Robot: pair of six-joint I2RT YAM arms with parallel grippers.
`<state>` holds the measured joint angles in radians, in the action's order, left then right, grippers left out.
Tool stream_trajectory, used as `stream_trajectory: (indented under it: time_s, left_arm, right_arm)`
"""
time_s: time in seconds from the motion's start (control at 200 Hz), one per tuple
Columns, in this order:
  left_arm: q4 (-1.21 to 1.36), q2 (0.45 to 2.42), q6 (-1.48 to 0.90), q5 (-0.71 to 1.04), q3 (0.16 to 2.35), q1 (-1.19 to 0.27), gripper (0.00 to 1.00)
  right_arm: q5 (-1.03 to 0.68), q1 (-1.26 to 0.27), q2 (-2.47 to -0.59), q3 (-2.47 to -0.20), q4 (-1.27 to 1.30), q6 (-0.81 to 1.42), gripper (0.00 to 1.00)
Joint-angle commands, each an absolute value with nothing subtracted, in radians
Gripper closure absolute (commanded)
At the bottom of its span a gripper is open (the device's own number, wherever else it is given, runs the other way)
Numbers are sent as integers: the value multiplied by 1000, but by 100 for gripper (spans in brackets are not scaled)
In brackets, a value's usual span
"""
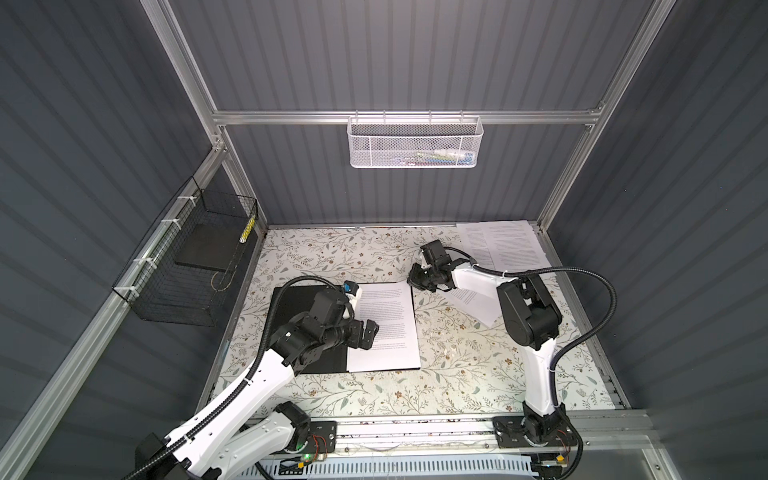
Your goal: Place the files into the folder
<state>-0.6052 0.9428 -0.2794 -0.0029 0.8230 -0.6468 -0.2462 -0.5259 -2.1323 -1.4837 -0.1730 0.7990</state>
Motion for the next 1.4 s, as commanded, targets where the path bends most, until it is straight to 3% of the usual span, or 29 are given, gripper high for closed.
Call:
stream_trajectory:
  time_s: [0.0, 0.445, 0.525, 0.59, 0.77, 0.961, 1.181, 1.396]
  left_arm:
    - [-604, 948, -255, 14, 819, -643, 0]
    - [-603, 946, -255, 18, 818, -643, 0]
    - [-601, 946, -255, 20, 818, -643, 0]
    - [-603, 946, -255, 20, 819, -643, 0]
    - [-603, 943, -255, 18, 818, -642, 0]
    - [-603, 940, -255, 30, 818, -643, 0]
    - [-592, 956, -255, 74, 820, -643, 0]
    - [-587, 971, -262, 118, 822, -643, 0]
  right_arm:
    - [-235, -536, -2147, -1504, -175, 822, 100]
    - [-216, -543, -2135, -1497, -165, 842, 100]
    - [-207, -543, -2131, -1503, -181, 838, 89]
    - [-196, -543, -2126, -1503, -194, 838, 71]
    - [-151, -528, -2078, -1474, -242, 805, 42]
    - [-98, -423, -1884, -1251, -267, 744, 2]
    - [-99, -239, -1698, -1003, -296, 689, 1]
    - [-151, -172, -1721, -944, -288, 675, 1]
